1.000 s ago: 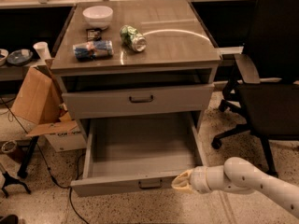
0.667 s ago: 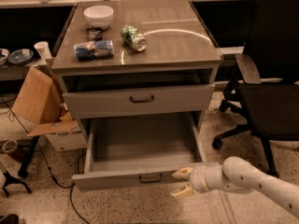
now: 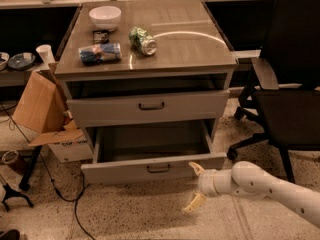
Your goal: Close middle drawer
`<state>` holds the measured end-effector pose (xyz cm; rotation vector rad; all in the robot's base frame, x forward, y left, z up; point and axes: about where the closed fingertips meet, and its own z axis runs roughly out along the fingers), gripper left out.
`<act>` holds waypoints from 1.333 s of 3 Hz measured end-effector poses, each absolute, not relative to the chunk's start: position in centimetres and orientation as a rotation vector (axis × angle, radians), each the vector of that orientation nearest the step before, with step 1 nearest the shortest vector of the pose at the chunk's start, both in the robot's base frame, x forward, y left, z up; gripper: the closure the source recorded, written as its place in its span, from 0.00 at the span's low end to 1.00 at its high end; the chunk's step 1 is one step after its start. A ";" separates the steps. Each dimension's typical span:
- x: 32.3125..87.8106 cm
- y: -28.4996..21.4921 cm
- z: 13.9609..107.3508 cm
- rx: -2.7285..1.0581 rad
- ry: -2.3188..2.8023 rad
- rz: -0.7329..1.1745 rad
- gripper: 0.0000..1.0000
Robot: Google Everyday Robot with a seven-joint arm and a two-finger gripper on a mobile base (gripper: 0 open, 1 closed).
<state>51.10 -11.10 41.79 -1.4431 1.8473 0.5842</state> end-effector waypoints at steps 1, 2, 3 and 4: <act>52.4 -10.4 42.0 -1.451 1.847 0.554 0.00; 53.3 -10.3 42.0 -1.451 1.862 0.537 0.00; 54.0 -10.7 42.0 -1.445 1.884 0.508 0.19; 55.1 -10.8 42.1 -1.457 1.902 0.478 0.42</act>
Offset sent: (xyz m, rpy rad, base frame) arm 0.0330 0.0051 0.0029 -0.0535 -0.0181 -0.0324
